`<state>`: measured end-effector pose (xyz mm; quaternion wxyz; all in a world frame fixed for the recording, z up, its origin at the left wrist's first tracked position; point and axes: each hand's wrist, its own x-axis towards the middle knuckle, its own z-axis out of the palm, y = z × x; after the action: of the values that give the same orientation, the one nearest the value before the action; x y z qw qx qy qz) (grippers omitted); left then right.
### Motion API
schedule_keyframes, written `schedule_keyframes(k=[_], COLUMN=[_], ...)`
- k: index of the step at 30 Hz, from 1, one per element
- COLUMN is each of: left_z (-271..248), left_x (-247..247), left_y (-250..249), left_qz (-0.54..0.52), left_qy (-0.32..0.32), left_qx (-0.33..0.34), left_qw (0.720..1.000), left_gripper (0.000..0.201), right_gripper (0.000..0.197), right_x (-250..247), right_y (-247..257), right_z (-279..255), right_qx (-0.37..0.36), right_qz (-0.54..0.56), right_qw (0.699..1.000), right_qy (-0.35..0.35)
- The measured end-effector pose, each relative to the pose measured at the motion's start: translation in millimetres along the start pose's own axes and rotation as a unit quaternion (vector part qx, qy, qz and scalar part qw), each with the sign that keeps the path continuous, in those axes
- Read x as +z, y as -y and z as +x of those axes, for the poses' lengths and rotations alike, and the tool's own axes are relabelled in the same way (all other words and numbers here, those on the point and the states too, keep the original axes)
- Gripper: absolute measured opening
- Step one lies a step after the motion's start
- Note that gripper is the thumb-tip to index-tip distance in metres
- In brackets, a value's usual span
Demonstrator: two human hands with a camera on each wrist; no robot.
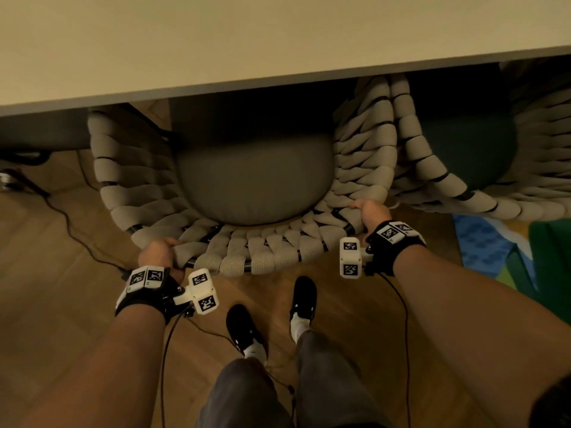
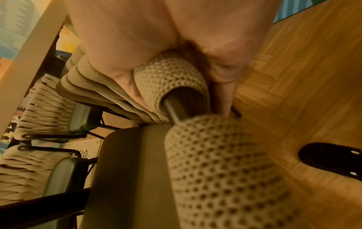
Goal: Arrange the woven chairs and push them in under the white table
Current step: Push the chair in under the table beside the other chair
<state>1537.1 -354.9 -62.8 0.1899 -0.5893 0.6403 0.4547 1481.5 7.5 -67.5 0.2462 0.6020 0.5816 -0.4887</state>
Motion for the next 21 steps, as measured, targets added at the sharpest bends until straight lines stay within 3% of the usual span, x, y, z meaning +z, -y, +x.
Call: schedule_keyframes(k=[2,4,5,7,9,10,12,15,18,20,21], left_z=[2,5,0,-18,-46,-61,-87,-117,-149,-155,-154], left_x=[0,-7,-11,-15,-9,-2,24,71,113,132,135], left_y=[2,1,1,0,-5,-9,-19,-23,-16,0,11], left_qz=[0.03,-0.023,-0.023,0.026,0.082,0.113,0.175,0.297,0.439,0.55,0.596], left_qy=[0.014,0.022,-0.015,-0.103,-0.18,-0.184,-0.115,0.08,0.233,0.237,0.213], left_qx=[0.017,0.008,0.025,0.047,0.188,0.283,0.41,0.473,0.468,0.429,0.408], left_qw=[0.999,0.999,0.999,0.993,0.962,0.935,0.888,0.825,0.731,0.676,0.658], left_gripper=[0.061,0.069,0.08,0.097,0.089,0.08,0.064,0.053,0.067,0.085,0.092], right_gripper=[0.089,0.117,0.121,0.104,0.081,0.076,0.073,0.073,0.076,0.081,0.083], right_x=[-5,-14,-21,-40,-65,-78,-99,-110,-98,-81,-72], right_y=[-4,-12,-13,-12,-6,-1,9,19,20,18,18], right_z=[1,2,-5,-32,-41,-42,-43,-42,-52,-54,-52], right_qx=[-0.014,-0.046,-0.066,-0.139,-0.233,-0.274,-0.347,-0.449,-0.537,-0.542,-0.525], right_qz=[0.008,0.004,-0.004,-0.076,-0.176,-0.212,-0.277,-0.437,-0.595,-0.687,-0.719], right_qw=[1.0,0.998,0.997,0.987,0.956,0.938,0.896,0.778,0.597,0.482,0.453], right_qy=[0.02,0.037,0.043,0.029,0.003,-0.009,-0.026,-0.046,0.001,0.047,0.059])
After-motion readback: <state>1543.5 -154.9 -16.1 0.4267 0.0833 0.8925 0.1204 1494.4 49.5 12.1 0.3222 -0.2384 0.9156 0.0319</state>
